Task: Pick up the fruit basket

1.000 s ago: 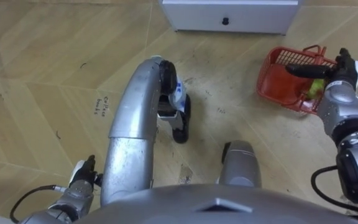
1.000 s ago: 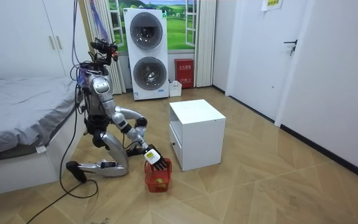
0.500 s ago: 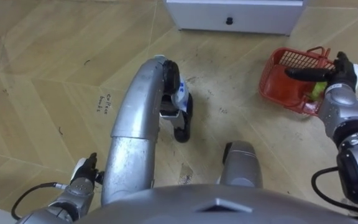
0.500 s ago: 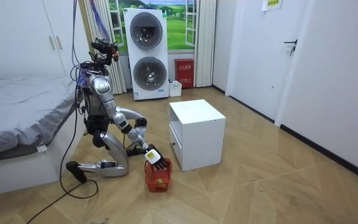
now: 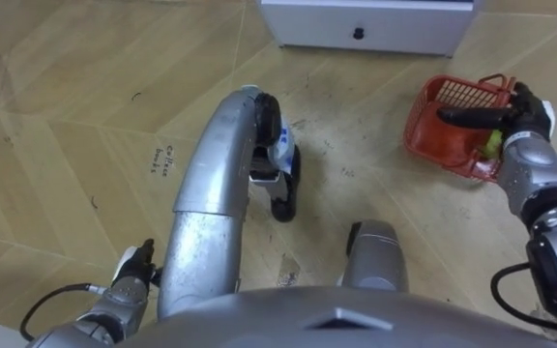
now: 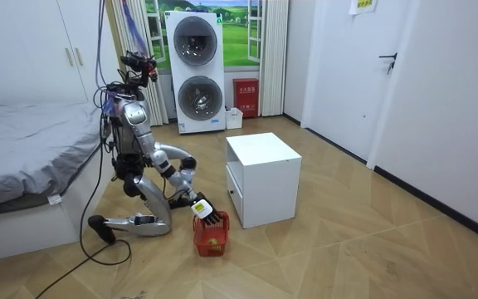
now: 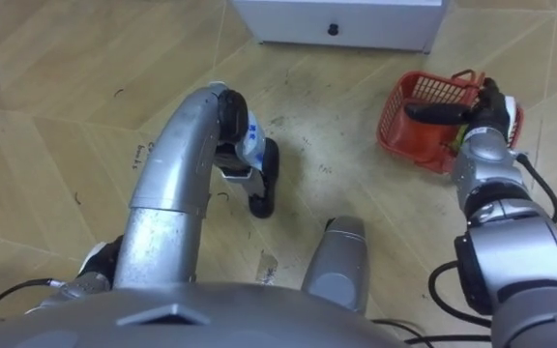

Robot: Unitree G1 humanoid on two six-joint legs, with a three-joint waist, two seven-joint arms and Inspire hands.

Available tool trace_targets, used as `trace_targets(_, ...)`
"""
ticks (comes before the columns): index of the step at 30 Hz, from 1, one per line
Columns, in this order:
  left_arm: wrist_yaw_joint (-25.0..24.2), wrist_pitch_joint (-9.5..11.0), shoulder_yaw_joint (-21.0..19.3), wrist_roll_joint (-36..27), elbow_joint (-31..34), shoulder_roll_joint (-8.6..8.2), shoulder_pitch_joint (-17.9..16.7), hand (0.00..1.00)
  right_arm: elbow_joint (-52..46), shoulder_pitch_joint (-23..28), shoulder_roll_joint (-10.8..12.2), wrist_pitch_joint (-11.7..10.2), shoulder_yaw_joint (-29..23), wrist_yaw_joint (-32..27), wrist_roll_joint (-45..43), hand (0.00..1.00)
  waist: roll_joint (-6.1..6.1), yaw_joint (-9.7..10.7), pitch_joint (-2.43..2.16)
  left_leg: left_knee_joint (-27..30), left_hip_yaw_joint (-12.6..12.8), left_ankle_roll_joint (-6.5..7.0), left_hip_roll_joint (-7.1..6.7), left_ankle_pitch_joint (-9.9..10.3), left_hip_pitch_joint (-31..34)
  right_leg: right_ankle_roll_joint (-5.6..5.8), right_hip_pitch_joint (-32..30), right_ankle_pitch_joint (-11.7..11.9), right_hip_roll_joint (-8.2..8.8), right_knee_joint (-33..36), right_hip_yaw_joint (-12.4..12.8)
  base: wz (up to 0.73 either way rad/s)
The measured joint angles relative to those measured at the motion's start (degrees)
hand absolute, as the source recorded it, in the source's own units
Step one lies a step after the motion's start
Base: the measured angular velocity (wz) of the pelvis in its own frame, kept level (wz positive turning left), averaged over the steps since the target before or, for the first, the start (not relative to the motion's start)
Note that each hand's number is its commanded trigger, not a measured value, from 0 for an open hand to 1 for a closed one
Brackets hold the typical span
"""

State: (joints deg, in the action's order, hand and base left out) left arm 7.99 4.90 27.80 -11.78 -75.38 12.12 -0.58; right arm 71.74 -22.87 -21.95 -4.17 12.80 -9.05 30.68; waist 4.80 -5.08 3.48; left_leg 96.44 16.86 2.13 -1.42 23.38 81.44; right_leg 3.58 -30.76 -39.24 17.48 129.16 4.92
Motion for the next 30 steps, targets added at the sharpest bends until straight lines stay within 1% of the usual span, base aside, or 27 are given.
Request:
trace_targets(3,0.0,-0.1,0.0,0.0,0.0,-0.02,0.2,0.0,0.2,0.0,0.1,0.1,0.7,0.5,1.8,1.0,0.08,0.1,0.04,0.2,-0.2,0.0,0.33,0.0,0.0,0.01,0.0,0.0,-0.39,0.1,0.0,-0.05)
trace_targets(5,0.0,-0.8,0.0,0.0,-0.1,-0.21,0.9,0.0,0.5,0.0,0.2,0.1,0.7,0.5,1.8,1.0,0.2,0.1,0.1,0.3,-0.3,0.0,0.54,0.0,0.0,0.01,0.0,0.0,-0.59,0.3,-0.1,-0.02)
trace_targets(6,-0.1,-1.1,-0.1,0.0,-0.1,-0.31,1.4,0.0,0.8,0.0,0.6,0.2,0.7,0.5,1.8,1.0,0.4,0.1,0.21,0.4,-0.4,-0.01,0.66,0.0,0.0,0.01,0.1,0.0,-0.74,0.3,-0.2,0.0)
trace_targets(7,-0.1,-1.2,-0.1,0.0,-0.1,-0.35,1.6,0.0,0.9,0.0,0.9,0.4,0.7,0.5,1.8,1.0,0.43,0.1,0.23,0.4,-0.4,-0.02,0.69,0.0,0.0,0.02,0.1,0.0,-0.81,0.4,-0.2,0.0)
trace_targets(9,-0.1,-1.3,-0.1,0.0,-0.1,-0.44,2.7,0.0,1.8,0.1,1.8,0.6,0.7,0.5,2.0,1.0,0.36,0.2,0.19,0.7,-0.8,-0.03,0.66,0.0,0.0,0.07,0.7,-0.1,-1.12,0.4,-0.4,0.0)
trace_targets(12,-0.1,-1.2,-0.2,0.0,-0.2,-0.46,3.9,0.0,1.8,0.6,2.5,0.6,1.0,0.5,2.7,1.0,0.27,0.2,0.11,1.1,-1.3,-0.01,0.73,0.0,0.0,0.07,0.8,-0.1,-1.69,0.5,-0.4,-0.01)
trace_targets(14,-0.1,-1.2,-0.2,0.0,-0.3,-0.46,4.5,0.0,1.8,0.6,2.5,0.6,1.1,0.5,3.2,1.0,0.69,0.2,0.31,1.1,-1.3,0.16,0.76,-0.1,0.0,0.07,0.8,-0.1,-1.73,0.7,-0.4,0.0)
trace_targets(18,0.0,-1.3,-0.5,0.0,-0.3,-0.47,4.6,0.0,1.8,0.6,2.6,0.7,1.0,0.4,3.7,1.0,0.89,0.1,0.33,1.3,-1.4,0.23,0.82,-0.2,0.0,0.07,0.8,-0.1,-1.84,0.8,-0.3,0.0)
trace_targets(22,0.0,-2.1,-0.7,0.1,-0.5,-0.47,4.8,0.0,1.8,0.6,2.7,1.1,1.0,0.5,4.7,1.0,0.9,0.2,0.33,1.3,-1.5,0.22,0.76,-0.2,0.0,0.08,0.9,-0.1,-1.94,0.8,-0.4,0.0)
trace_targets(26,-0.1,-2.1,-0.7,0.1,-0.5,-0.47,4.8,0.0,1.7,0.6,3.2,1.2,1.1,0.5,4.8,1.0,0.93,0.1,0.33,1.4,-1.7,0.19,0.81,-0.2,0.2,0.11,0.9,-0.1,-2.21,0.8,-0.4,0.0)
trace_targets(30,-0.1,-2.1,-0.7,0.0,-0.5,-0.47,4.8,0.0,1.8,0.6,3.4,1.7,1.3,0.4,4.9,1.0,0.91,0.1,0.32,1.6,-2.0,0.19,0.92,-0.2,0.3,0.12,0.9,-0.1,-2.5,0.8,-0.5,0.0)
